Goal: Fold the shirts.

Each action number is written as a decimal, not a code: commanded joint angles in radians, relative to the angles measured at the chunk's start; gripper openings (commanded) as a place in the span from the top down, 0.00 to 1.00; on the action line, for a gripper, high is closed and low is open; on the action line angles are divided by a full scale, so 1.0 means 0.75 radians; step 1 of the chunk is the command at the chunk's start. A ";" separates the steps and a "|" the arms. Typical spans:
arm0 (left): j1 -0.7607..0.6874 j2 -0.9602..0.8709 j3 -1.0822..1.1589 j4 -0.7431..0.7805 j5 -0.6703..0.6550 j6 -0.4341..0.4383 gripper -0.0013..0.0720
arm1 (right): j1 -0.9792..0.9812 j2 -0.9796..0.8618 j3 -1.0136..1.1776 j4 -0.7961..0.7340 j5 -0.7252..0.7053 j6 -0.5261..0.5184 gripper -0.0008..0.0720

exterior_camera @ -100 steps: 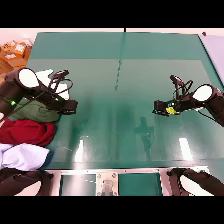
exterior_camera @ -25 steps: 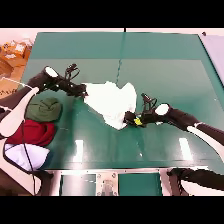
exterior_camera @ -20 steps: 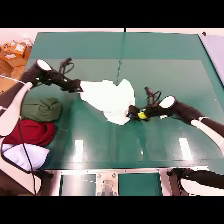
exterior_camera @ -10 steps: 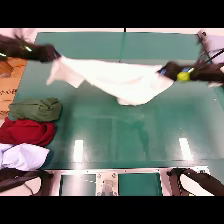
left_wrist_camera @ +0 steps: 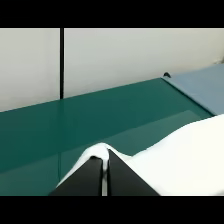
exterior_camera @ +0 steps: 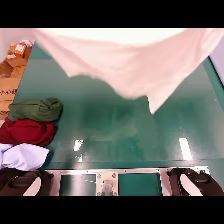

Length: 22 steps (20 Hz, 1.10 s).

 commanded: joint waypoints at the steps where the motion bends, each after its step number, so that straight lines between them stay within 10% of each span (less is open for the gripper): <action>1: 0.002 -0.008 -0.028 0.054 -0.111 0.007 0.95 | 0.002 -0.007 -0.038 -0.026 0.034 0.030 0.96; 14: -0.151 -0.914 -0.492 -0.132 0.398 0.286 0.93 | 0.004 -0.831 -0.590 -0.022 -0.319 -0.017 0.90; 16: -0.169 -0.961 -0.492 -0.132 0.458 0.210 0.12 | -0.015 -0.915 -0.554 -0.023 -0.367 -0.016 0.65; 22: -0.073 -0.839 -0.472 -0.053 -0.165 -0.153 0.16 | -0.339 -0.886 -0.458 -0.034 -0.162 -0.047 0.53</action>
